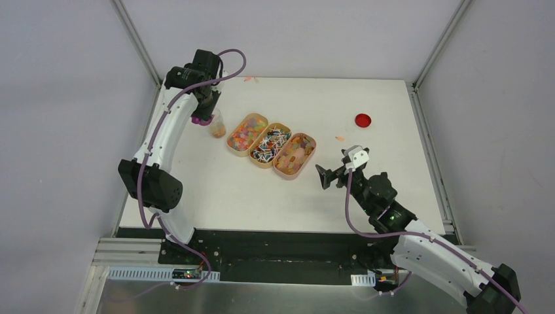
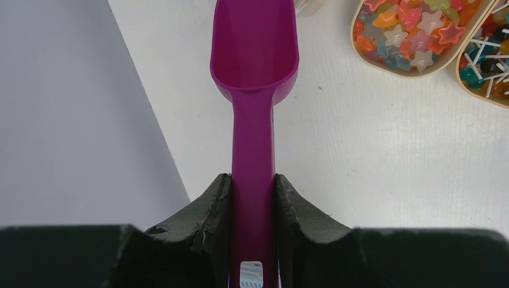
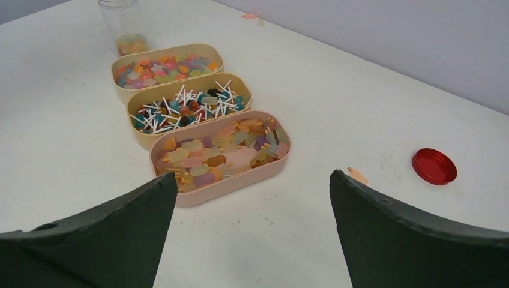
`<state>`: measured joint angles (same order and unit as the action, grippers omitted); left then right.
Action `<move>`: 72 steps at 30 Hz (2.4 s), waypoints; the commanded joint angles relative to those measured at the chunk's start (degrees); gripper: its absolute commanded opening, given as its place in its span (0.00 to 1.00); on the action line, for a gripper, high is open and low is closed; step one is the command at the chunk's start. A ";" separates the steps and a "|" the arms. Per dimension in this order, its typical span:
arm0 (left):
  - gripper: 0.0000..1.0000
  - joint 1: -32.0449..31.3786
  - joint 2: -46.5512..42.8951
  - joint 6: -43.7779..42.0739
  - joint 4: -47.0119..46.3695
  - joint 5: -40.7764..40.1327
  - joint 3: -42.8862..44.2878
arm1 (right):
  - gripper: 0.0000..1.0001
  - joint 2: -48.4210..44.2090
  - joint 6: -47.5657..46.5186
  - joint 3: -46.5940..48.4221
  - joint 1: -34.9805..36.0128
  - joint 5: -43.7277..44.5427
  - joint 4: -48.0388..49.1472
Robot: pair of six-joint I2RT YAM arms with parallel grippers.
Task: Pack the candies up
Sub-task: Place the fake candies in the packing bottle, then adjust the spatula.
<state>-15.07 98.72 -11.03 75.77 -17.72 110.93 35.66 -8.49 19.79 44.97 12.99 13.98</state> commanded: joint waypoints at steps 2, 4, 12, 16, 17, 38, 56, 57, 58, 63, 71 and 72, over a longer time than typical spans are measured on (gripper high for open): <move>0.00 -0.79 0.41 1.03 0.25 -0.65 2.20 | 1.00 -0.11 -0.19 0.05 -0.32 -0.29 3.48; 0.00 -0.96 0.49 1.30 0.36 -0.22 1.82 | 1.00 0.22 -0.18 0.07 -0.30 -0.41 3.59; 0.00 -1.81 0.19 2.11 0.96 -0.15 2.53 | 1.00 0.49 -0.28 0.23 -0.41 -0.55 3.82; 0.00 -2.48 -0.28 2.99 0.92 1.03 3.24 | 1.00 0.56 -0.24 0.16 -0.50 -0.68 3.82; 0.00 -2.53 -0.25 3.13 1.00 1.02 2.33 | 0.99 0.63 -0.28 0.16 -0.50 -0.69 3.79; 0.00 -2.70 -7.75 2.77 -4.54 -0.69 2.17 | 0.99 -1.04 0.76 0.98 -0.59 -1.02 2.18; 0.00 -16.64 -35.48 -19.27 -42.60 27.50 -39.25 | 0.99 -3.72 0.98 0.89 -0.60 -9.25 7.47; 0.00 -18.14 -35.92 -19.81 -43.24 28.12 -40.87 | 0.99 -3.87 -0.46 0.54 -0.59 -11.67 9.25; 0.00 -19.55 -36.22 -20.30 -43.58 28.52 -41.95 | 0.97 -3.74 -2.26 0.27 -0.56 -14.38 11.38; 0.00 -23.06 -36.71 -19.24 -45.66 30.60 -45.35 | 0.90 1.62 -10.15 2.58 -0.46 -24.21 17.99; 0.00 -23.95 -35.95 -10.39 -48.78 40.46 -46.14 | 0.76 11.38 -22.05 7.57 0.81 -36.47 17.92; 0.00 -23.95 -36.04 -9.96 -48.78 42.08 -46.21 | 0.77 12.18 -23.67 8.13 1.19 -35.71 18.07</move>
<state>-38.33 64.18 -25.45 31.81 16.49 64.10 46.09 -23.66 23.66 45.04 -17.56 28.49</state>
